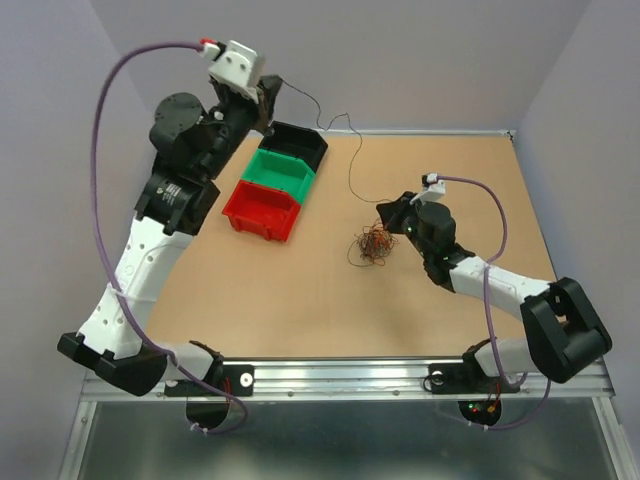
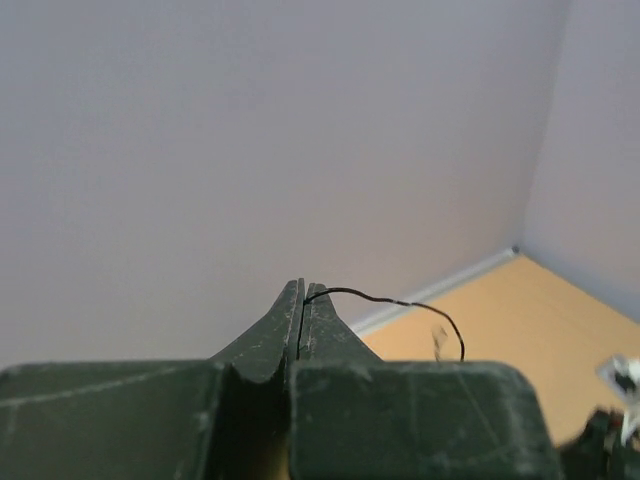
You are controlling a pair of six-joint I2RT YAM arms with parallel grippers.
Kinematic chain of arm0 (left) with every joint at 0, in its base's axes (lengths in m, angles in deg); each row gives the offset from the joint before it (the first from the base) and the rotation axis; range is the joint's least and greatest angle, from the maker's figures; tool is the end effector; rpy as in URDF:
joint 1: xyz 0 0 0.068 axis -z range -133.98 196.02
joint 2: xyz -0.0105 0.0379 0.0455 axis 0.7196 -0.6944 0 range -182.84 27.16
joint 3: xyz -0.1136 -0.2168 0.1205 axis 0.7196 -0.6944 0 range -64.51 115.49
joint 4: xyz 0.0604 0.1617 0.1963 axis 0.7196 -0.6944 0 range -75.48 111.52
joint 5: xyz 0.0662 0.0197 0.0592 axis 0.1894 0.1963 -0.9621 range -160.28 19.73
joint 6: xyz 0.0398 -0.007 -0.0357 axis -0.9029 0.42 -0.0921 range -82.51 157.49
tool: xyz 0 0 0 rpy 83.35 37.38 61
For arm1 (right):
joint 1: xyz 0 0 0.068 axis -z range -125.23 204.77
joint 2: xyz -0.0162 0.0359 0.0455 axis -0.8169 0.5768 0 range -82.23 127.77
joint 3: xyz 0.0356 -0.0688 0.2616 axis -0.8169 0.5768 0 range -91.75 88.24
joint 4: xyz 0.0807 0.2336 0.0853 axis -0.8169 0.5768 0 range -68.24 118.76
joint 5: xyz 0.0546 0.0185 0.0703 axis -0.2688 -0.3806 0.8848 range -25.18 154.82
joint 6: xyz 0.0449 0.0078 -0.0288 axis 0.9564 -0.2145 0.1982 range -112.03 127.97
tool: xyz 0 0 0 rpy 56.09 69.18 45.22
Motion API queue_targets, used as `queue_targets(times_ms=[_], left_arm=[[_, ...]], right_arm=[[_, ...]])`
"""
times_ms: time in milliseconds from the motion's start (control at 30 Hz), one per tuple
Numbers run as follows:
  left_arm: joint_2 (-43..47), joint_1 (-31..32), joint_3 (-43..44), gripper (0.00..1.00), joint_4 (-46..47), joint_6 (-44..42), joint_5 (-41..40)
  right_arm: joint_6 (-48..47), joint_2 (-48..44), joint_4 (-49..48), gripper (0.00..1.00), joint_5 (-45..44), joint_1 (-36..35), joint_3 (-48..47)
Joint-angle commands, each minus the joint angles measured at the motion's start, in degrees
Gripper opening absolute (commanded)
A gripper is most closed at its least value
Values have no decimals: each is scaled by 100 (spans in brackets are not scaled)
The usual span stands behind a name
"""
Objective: Untangle the cables
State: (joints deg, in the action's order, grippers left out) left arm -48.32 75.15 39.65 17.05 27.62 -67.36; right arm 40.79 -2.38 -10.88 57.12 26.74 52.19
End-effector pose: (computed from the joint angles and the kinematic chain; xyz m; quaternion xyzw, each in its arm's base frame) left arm 0.2085 -0.1184 0.5842 0.2014 0.5046 -0.1541 0.8253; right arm 0.2661 0.1364 0.2259 0.0748 0.7683 0.2762 0.5726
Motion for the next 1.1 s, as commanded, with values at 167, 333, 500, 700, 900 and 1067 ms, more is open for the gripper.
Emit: queue_targets(times_ms=[167, 333, 500, 700, 900, 1067], left_arm=[[25, 6, -2302, 0, 1227, -901, 1939], [51, 6, -3575, 0, 2230, -719, 3027], [-10, 23, -4008, 0, 2512, -683, 3671], [-378, 154, -4299, 1, 2469, -928, 4085], [-783, 322, -4158, 7, 2214, -1193, 3962], [-951, 419, -4097, 16, 2020, -1456, 3830]], right_arm=[[-451, -909, 4, 0, 962, -18, 55], [-531, -1007, 4, 1, 1148, -9, 63], [-487, -805, 12, 1, 1552, -9, -112], [-811, -392, 179, 1, 1878, -351, -454], [-1225, -198, 329, 1, 1650, -818, -640], [-1278, -172, 399, 1, 1588, -897, -692]])
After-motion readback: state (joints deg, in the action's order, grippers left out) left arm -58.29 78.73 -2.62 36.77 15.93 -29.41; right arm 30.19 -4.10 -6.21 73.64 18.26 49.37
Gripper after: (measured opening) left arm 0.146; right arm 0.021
